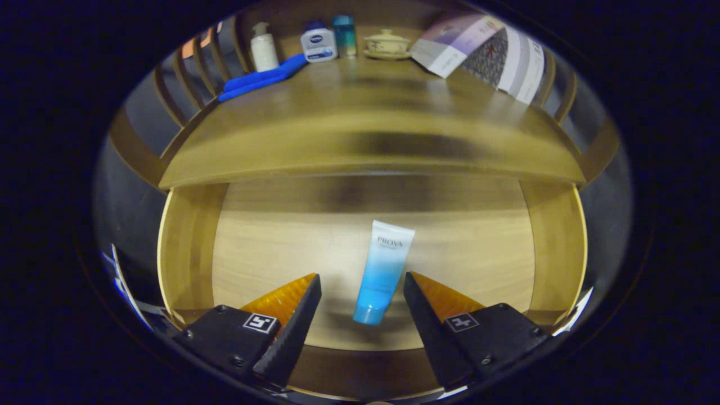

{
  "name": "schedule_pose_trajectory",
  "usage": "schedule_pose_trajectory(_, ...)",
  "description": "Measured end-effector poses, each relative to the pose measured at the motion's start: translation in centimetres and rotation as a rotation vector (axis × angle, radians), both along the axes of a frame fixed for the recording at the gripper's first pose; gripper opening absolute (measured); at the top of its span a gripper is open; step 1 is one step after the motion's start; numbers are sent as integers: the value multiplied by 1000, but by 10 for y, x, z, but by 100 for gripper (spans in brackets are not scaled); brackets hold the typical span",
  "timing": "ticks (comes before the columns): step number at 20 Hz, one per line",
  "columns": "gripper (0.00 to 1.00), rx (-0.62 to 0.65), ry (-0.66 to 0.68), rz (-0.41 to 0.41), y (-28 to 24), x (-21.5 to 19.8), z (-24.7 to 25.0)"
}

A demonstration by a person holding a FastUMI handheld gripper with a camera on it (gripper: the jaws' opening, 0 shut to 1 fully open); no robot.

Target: Pull open the drawer, take out the items inside it, and place them on the countertop above the cabinet.

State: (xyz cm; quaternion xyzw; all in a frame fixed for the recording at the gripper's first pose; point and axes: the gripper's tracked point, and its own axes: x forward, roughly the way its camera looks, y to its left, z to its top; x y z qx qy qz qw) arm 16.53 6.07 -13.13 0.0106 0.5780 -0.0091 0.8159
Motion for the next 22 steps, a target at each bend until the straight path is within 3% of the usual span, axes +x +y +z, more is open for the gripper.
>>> schedule_pose_trajectory(7, 78, -29, 118, -40, -10, -10, -25)
schedule_pose_trajectory(14, 48, -9, 102, -53, -13, -5, -34)
schedule_pose_trajectory(22, 42, 57, 30, -34, -11, -9, -9)
